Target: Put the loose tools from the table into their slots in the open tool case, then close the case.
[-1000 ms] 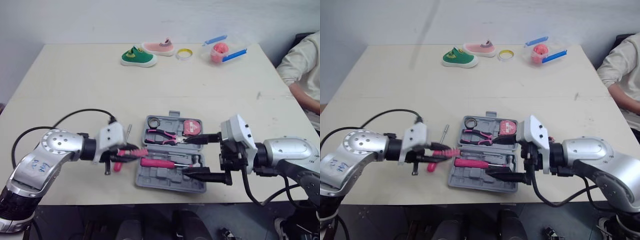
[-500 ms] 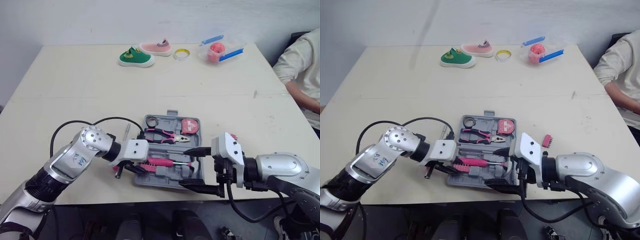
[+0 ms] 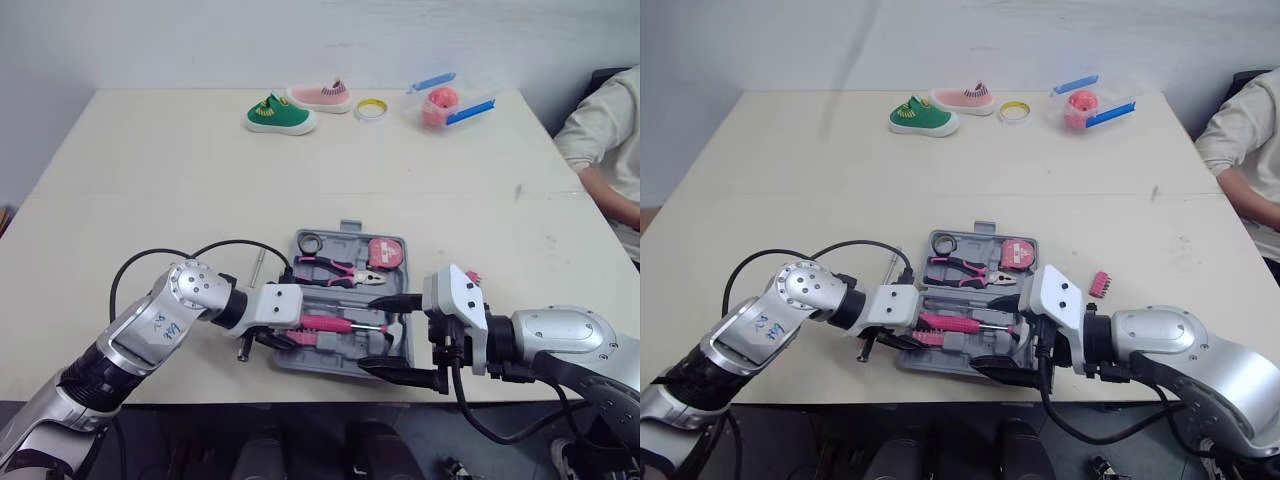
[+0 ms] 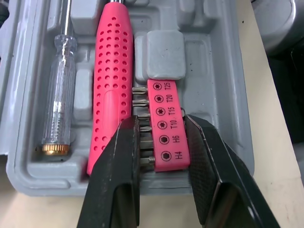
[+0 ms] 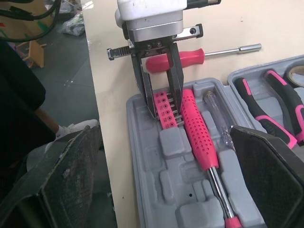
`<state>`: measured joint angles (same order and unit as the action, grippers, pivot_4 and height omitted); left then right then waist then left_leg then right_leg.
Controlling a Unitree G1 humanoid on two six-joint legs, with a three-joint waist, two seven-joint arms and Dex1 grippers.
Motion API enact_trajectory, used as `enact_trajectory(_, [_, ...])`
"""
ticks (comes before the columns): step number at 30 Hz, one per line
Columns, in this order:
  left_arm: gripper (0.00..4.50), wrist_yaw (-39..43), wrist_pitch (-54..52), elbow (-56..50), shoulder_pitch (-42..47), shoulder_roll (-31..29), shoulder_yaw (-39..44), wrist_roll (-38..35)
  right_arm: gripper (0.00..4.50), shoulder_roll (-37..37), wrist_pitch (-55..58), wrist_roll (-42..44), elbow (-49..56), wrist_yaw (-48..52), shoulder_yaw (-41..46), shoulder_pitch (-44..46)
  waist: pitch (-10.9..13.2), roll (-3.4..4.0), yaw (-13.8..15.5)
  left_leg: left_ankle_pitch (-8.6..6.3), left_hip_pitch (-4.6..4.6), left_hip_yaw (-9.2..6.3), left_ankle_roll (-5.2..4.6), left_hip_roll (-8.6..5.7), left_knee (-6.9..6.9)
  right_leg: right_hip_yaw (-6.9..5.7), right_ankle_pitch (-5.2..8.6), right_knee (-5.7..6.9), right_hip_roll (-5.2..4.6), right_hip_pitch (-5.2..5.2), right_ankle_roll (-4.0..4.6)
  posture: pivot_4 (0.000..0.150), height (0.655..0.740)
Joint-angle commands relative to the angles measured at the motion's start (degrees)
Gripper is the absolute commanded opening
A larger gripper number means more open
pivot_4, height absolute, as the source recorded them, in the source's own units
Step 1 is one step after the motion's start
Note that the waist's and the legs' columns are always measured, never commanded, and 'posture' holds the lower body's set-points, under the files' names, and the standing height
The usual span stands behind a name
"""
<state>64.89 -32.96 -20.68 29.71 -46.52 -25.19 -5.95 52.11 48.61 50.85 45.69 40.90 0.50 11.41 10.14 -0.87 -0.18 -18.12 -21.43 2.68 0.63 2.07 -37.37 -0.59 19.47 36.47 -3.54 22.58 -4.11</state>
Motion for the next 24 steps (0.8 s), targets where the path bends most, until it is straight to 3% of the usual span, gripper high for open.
enact_trajectory(1, [1.18,-0.3,-0.8,-1.1,-1.0,-0.2,0.2,0.7,4.5,-0.1,-1.3,0.1,1.3,0.0,2.2,-0.7,0.0,-0.01,0.2,0.0,0.0,0.0,0.0,-0.01,0.0,0.0,0.0,0.0,-0.01,0.0,0.0,0.15,0.74])
enact_trajectory(6, [3.36,2.7,-3.9,-2.2,-0.3,-2.1,4.5,-3.8,4.5,0.1,-2.2,-0.5,1.3,0.4,2.4,-2.1,0.0,-0.02,0.1,0.0,0.0,-0.01,0.0,-0.03,-0.04,0.01,0.0,0.02,-0.01,-0.01,0.0,0.15,0.74])
enact_trajectory(13, [3.36,5.9,6.4,4.5,-1.0,-0.9,9.6,-7.4,4.5,0.1,-3.3,-1.6,1.0,0.9,2.7,-3.1,0.0,-0.02,0.0,0.01,0.06,0.0,0.02,-0.03,-0.05,0.02,0.01,0.02,0.02,0.0,0.02,0.15,0.74])
enact_trajectory(16, [2.58,7.0,11.5,7.2,-2.9,2.1,12.1,-10.4,4.5,0.2,-3.7,-1.9,1.0,0.9,2.8,-3.4,0.0,-0.02,0.1,0.01,0.04,0.0,0.01,-0.04,-0.08,0.01,0.01,0.04,0.0,0.0,0.02,0.15,0.74])
enact_trajectory(21, [0.25,9.6,17.9,11.2,-5.8,3.0,11.1,-9.5,4.5,0.1,-3.6,-2.1,0.8,0.8,3.0,-3.2,0.0,-0.02,-0.1,0.01,0.05,0.0,0.01,-0.03,-0.08,0.01,0.01,0.07,0.01,0.01,0.01,0.15,0.74])
enact_trajectory(22, [0.04,9.4,18.8,11.7,-5.9,3.1,10.3,-8.3,4.5,0.0,-3.6,-2.2,0.7,0.7,2.9,-3.1,0.0,-0.02,0.0,0.01,0.05,0.0,0.01,-0.03,-0.08,0.01,0.01,0.08,0.01,0.01,0.01,0.15,0.74])
enact_trajectory(24, [0.04,9.1,19.9,12.7,-5.8,3.1,9.3,-6.5,4.5,-0.1,-3.5,-2.4,0.5,0.6,2.9,-2.9,0.0,-0.02,0.0,0.01,0.06,0.0,0.01,-0.03,-0.11,0.01,0.01,0.06,0.0,0.01,0.01,0.15,0.74])
